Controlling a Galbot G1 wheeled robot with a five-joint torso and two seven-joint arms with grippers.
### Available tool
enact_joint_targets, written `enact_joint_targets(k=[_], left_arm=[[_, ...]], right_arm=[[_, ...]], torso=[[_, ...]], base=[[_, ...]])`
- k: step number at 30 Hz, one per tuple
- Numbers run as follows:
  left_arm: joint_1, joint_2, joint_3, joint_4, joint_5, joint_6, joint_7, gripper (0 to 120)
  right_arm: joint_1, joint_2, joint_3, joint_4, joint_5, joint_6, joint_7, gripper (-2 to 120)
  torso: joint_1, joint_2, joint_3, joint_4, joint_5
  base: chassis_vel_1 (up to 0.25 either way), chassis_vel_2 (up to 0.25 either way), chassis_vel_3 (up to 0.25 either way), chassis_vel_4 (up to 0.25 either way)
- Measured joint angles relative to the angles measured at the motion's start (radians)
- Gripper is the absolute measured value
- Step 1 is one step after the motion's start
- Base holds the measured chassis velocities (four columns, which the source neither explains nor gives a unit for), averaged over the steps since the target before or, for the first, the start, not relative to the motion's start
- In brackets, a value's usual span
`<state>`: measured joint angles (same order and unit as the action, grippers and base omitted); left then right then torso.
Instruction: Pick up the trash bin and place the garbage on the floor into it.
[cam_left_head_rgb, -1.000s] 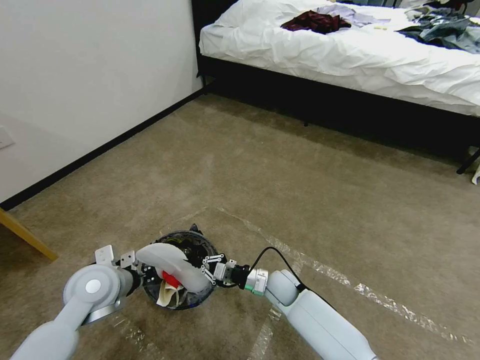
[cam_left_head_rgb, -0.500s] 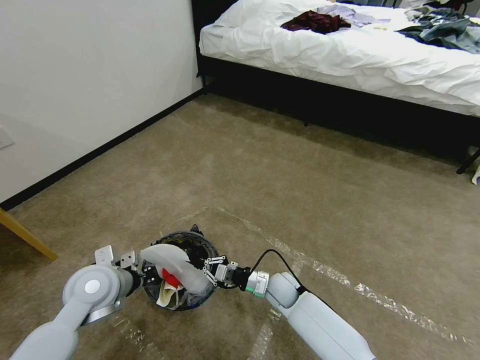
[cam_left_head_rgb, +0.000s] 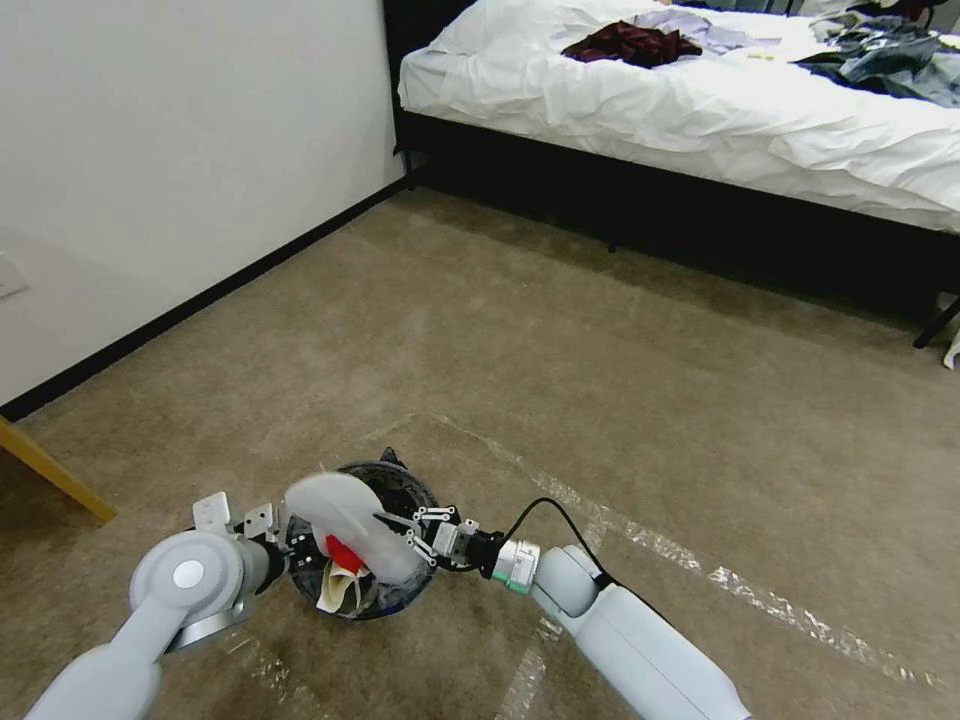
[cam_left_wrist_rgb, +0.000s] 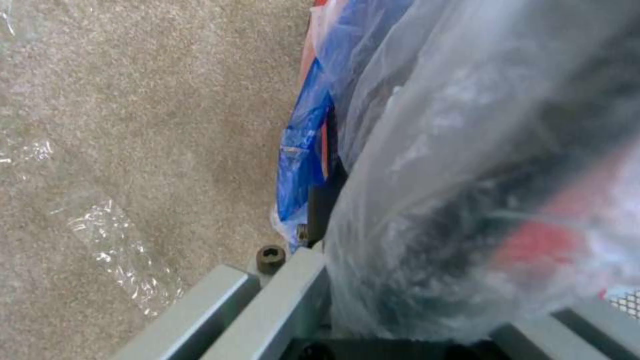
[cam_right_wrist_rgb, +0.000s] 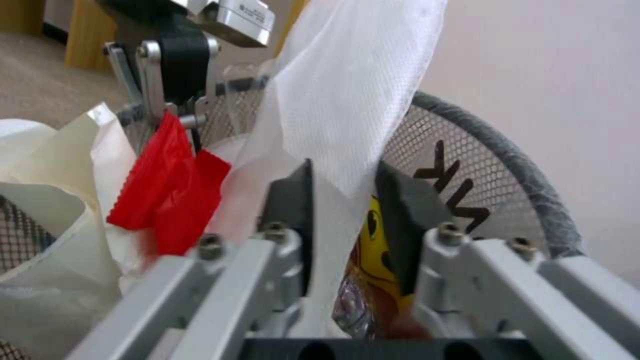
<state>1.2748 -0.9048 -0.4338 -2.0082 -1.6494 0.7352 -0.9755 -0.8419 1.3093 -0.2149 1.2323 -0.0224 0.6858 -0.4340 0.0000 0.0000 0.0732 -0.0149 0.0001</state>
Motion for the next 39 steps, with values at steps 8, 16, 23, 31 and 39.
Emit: enact_joint_targets(k=[8,16,23,31,39], left_arm=[[-0.003,-0.007,0.001,0.006,0.003,0.000,0.000,0],[-0.006,-0.006,-0.001,0.010,0.003,0.000,0.000,0],[-0.006,-0.008,-0.002,0.011,0.004,0.000,0.000,0],[-0.006,-0.010,-0.002,0.012,0.008,0.000,0.000,0],[-0.006,-0.011,-0.002,0.014,0.010,0.000,0.000,0]], right_arm=[[0.002,0.001,-0.002,-0.001,0.003,0.000,0.000,59],[0.002,0.001,-0.003,-0.001,0.004,0.000,0.002,87],[0.003,0.002,-0.003,-0.003,0.004,-0.001,0.002,99],[-0.001,0.000,-0.003,0.001,0.005,-0.001,0.002,100],[-0.003,-0.005,-0.005,0.015,0.013,-0.001,0.001,100]], torso=[[0.000,0.000,0.000,0.0000,-0.0002],[0.000,0.000,0.000,0.0000,-0.0002],[0.000,0.000,0.000,0.0000,-0.0001],[0.000,0.000,0.000,0.0000,-0.0001],[0.000,0.000,0.000,0.0000,-0.0001]], base=[[0.000,0.000,0.000,0.000],[0.000,0.000,0.000,0.000],[0.000,0.000,0.000,0.000],[0.000,0.000,0.000,0.000],[0.000,0.000,0.000,0.000]])
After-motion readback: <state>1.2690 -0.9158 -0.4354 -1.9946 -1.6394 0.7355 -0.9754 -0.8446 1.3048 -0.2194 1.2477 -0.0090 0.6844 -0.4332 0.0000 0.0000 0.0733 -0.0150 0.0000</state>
